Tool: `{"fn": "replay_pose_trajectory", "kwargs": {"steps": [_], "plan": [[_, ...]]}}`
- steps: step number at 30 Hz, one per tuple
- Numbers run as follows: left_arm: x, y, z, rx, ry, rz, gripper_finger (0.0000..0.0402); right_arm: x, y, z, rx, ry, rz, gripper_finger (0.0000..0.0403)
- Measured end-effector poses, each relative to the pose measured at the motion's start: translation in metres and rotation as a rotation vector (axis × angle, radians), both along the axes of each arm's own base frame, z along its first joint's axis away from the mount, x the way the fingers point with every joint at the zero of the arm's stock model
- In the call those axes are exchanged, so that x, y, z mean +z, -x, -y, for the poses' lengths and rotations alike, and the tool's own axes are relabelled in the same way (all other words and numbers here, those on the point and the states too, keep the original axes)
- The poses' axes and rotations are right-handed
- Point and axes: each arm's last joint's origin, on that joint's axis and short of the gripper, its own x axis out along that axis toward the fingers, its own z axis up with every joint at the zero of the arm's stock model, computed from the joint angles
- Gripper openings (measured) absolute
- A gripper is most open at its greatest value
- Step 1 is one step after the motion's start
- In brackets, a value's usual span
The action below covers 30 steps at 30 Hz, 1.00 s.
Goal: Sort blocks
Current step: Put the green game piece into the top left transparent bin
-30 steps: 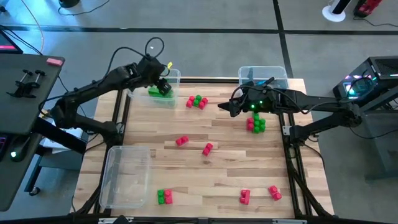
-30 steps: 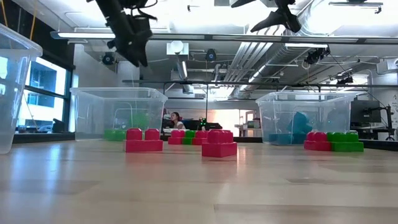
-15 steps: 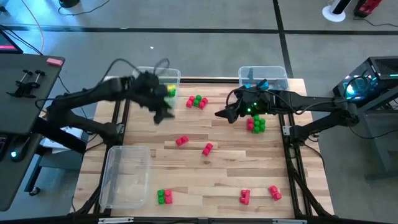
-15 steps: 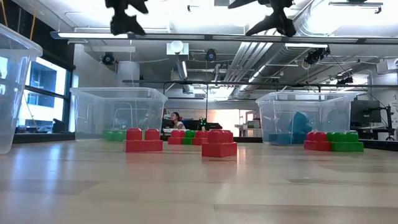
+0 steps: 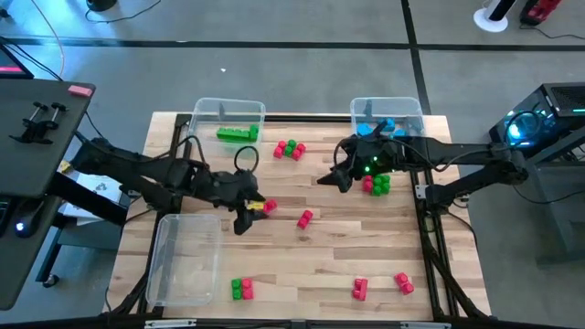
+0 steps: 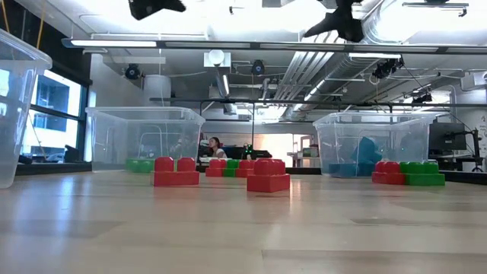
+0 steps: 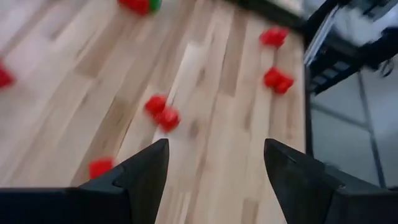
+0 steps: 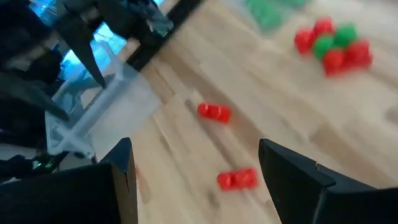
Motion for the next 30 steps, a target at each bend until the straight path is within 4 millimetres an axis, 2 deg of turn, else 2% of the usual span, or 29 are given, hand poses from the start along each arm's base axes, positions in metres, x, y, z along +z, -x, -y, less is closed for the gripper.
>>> {"fn": "replay_pose_trajectory", "kwargs": {"steps": [4,9,12,17,24,28,30], "plan": [[0.011,0.01,-0.009,-0.035,-0.072,0.043,0.0247,-0.011,0.01,-0.016,-0.091,-0.054,-0.135,0.0216],[0.026,0.028,-0.024,-0.071,-0.176,0.094,0.0247,-0.026,0.036,-0.032,-0.365,-0.035,-0.358,0.0216],[0.034,0.037,-0.033,-0.072,-0.227,0.132,0.0247,-0.036,0.054,-0.031,-0.526,-0.073,-0.513,0.0216],[0.04,0.041,-0.044,-0.042,-0.261,0.17,0.0247,-0.068,0.075,-0.018,-0.636,-0.193,-0.705,0.0216],[0.04,0.04,-0.05,-0.017,-0.263,0.164,0.0247,-0.124,0.111,0.02,-0.782,-0.359,-0.822,0.0216],[0.04,0.04,-0.053,0.034,-0.272,0.159,0.0247,-0.138,0.127,0.037,-0.819,-0.351,-0.863,0.0216],[0.04,0.04,-0.056,0.1,-0.27,0.158,0.0247,-0.137,0.127,0.044,-0.831,-0.337,-0.849,0.0215]]}}
